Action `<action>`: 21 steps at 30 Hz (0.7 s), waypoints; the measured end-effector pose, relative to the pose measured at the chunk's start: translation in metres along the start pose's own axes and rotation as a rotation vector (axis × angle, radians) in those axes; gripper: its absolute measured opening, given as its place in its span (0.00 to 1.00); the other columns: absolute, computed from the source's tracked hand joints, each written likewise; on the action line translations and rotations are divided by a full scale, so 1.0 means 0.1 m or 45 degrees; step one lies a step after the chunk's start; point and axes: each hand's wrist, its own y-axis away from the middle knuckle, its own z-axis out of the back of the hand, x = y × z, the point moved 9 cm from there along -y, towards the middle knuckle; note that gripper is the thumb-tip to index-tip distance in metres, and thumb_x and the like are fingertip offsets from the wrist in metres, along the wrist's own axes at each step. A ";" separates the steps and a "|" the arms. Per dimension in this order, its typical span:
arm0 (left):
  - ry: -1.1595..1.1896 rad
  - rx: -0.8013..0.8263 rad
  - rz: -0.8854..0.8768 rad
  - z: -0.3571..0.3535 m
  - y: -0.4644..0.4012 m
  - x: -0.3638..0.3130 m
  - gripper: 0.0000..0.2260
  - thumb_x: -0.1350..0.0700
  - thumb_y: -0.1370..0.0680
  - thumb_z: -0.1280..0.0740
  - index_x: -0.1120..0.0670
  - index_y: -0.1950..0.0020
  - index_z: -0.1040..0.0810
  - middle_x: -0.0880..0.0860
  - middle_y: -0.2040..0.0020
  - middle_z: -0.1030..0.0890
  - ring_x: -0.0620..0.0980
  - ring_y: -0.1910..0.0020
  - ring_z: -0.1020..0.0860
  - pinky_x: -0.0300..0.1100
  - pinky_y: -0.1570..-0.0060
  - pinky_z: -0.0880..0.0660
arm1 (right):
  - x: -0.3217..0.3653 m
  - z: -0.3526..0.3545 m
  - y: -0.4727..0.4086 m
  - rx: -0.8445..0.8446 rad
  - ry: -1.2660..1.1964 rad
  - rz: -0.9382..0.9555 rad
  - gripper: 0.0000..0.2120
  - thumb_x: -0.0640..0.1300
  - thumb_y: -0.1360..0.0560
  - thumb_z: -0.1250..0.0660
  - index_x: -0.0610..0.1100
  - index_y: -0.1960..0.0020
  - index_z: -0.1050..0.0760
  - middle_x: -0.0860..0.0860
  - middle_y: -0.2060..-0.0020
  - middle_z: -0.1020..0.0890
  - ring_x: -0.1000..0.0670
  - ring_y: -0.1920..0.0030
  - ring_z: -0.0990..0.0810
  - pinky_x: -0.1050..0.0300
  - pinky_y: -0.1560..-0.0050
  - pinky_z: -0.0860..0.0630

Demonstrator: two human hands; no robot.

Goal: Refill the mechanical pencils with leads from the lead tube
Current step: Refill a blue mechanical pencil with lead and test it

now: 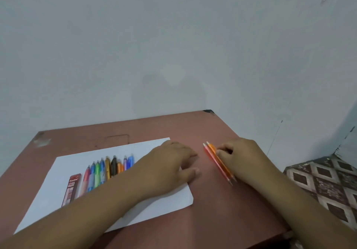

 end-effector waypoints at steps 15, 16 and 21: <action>0.046 -0.111 0.472 0.51 1.05 1.49 0.17 0.38 0.20 0.39 0.38 0.34 0.24 0.35 0.40 0.24 0.36 0.44 0.26 0.30 0.52 0.31 | 1.47 -0.58 -0.05 0.262 0.071 0.649 0.13 0.50 0.16 0.41 0.58 0.35 0.23 0.64 0.48 0.25 0.60 0.46 0.29 0.64 0.50 0.33; 0.054 -0.108 0.476 0.48 1.07 1.51 0.16 0.38 0.20 0.39 0.38 0.34 0.24 0.35 0.41 0.23 0.35 0.45 0.25 0.30 0.52 0.30 | 1.56 -0.63 -0.06 0.304 0.082 0.668 0.14 0.50 0.16 0.42 0.58 0.33 0.24 0.62 0.42 0.24 0.58 0.42 0.28 0.63 0.46 0.32; 0.091 -0.120 0.465 0.40 1.11 1.54 0.16 0.39 0.20 0.39 0.38 0.34 0.24 0.36 0.44 0.23 0.37 0.46 0.25 0.38 0.44 0.25 | 1.91 -0.84 -0.11 0.375 0.158 0.779 0.17 0.45 0.15 0.41 0.56 0.28 0.27 0.54 0.37 0.23 0.51 0.40 0.25 0.55 0.39 0.25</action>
